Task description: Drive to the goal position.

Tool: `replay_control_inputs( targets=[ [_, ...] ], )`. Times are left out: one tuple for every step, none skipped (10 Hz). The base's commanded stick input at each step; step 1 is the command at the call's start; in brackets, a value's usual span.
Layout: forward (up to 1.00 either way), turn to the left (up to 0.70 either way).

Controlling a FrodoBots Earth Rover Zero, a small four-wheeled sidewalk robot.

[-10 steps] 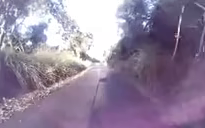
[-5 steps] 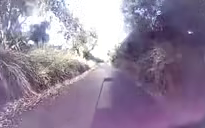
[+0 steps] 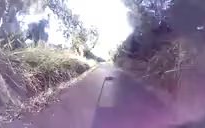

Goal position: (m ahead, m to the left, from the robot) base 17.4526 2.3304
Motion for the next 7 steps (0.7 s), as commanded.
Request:
replay_control_inputs(
  targets=[
    [1.00, -0.28],
    [1.00, -0.14],
    [1.00, -0.01],
    [1.00, 0.00],
    [1.00, 0.00],
    [1.00, 0.00],
    [1.00, 0.00]
  ],
)
